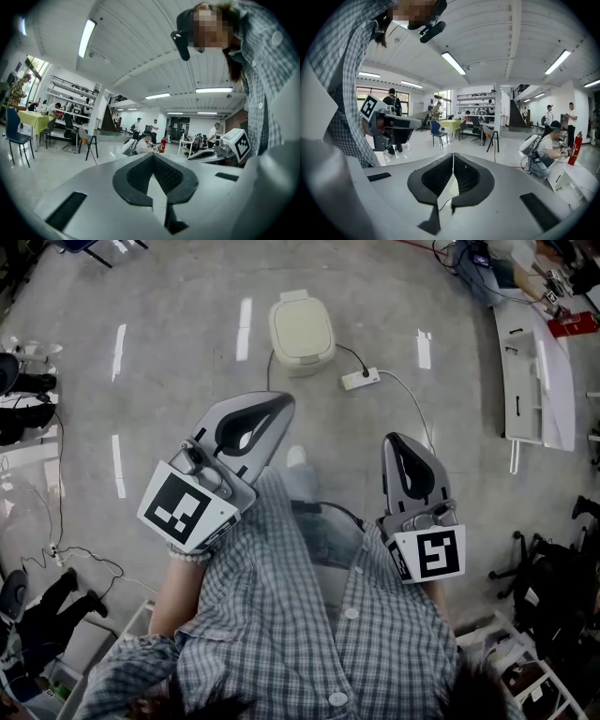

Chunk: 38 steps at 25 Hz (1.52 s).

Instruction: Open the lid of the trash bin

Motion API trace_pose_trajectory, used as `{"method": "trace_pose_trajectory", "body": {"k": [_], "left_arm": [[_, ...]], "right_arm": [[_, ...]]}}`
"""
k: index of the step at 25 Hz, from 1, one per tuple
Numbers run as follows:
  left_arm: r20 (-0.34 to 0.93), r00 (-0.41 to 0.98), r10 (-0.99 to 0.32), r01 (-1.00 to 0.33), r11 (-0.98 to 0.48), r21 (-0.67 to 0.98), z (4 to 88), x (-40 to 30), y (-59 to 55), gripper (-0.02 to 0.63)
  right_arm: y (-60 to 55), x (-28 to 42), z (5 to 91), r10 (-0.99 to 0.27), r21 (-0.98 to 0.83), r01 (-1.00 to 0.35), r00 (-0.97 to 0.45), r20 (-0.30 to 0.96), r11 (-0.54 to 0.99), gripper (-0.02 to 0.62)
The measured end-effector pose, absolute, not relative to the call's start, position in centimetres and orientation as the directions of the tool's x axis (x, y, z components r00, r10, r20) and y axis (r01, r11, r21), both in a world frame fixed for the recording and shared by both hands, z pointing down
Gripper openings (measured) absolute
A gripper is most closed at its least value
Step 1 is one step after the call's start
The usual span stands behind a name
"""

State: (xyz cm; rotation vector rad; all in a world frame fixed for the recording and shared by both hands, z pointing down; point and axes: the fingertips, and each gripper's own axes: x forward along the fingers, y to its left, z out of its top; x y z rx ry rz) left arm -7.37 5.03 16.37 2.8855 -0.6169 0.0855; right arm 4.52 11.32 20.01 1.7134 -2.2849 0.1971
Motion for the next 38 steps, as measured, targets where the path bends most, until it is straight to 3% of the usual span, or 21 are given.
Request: {"method": "trace_pose_trajectory", "body": {"k": [6,11,25,38], "left_arm": [[0.064,0.905,-0.419,-0.424,-0.890,0.169,16.1,-7.7,3.3,-0.002],[0.141,0.885,-0.443,-0.463,-0.869,0.173,17.4,-8.5,2.6,-0.002],[0.192,0.799,-0.570,-0.600,-0.775,0.198,19.6,-7.2,0.1,-0.002],[0.312,0.782,-0.540,-0.605,-0.777,0.172,25.6,-3.3,-2.6,-0.002]], "right_arm": [[9.0,5.0,20.7,-0.913,0.038,-0.958,-0.258,0.315,0.284,0.022],[7.8,4.5,20.9,-0.899,0.041,-0.946,-0.291,0.329,0.321,0.022],[4.1,6.8,22.4,-0.811,0.017,-0.872,-0.448,0.377,0.490,0.023],[0.2,10.8,29.3,-0.734,0.010,-0.826,-0.496,0.464,0.564,0.023]]}}
